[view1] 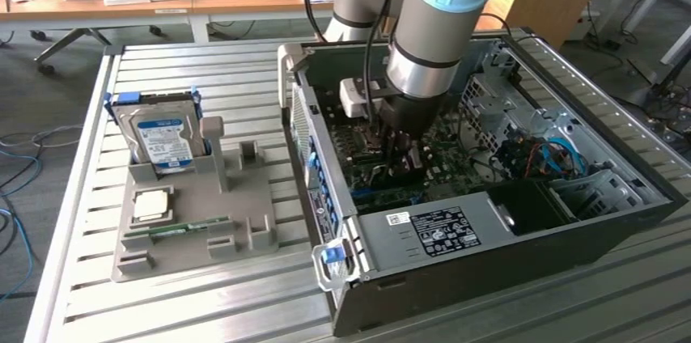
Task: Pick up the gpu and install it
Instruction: 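Insert the gpu into the slot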
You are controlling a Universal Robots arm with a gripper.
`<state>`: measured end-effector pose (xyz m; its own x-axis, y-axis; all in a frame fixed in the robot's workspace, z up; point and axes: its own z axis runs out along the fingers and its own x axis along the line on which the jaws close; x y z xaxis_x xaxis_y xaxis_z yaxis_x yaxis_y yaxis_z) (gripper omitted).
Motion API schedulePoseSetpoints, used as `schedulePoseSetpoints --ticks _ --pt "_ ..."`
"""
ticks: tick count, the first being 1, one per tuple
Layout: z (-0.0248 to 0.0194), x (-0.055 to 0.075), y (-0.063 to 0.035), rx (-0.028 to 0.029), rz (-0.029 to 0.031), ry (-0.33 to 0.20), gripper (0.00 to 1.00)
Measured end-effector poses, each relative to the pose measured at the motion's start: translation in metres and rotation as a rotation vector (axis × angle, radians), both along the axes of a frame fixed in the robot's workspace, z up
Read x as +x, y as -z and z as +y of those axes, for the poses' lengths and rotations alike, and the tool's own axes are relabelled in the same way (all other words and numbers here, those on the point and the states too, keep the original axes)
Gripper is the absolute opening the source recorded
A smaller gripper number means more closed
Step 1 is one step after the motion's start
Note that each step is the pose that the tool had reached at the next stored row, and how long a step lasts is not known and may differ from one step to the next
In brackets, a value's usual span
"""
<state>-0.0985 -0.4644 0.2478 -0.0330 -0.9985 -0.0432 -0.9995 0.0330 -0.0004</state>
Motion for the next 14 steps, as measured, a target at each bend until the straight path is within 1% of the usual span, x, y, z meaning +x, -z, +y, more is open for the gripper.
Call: schedulePoseSetpoints --ticks 2,13,14 --pt "0.0 0.0 -0.0025 0.0002 -0.0001 0.0 0.33" --pt "0.0 0.0 -0.0026 -0.0001 0.0 0.0 0.33" --pt "-0.0001 0.0 -0.0027 -0.0005 0.0 0.0 0.32"
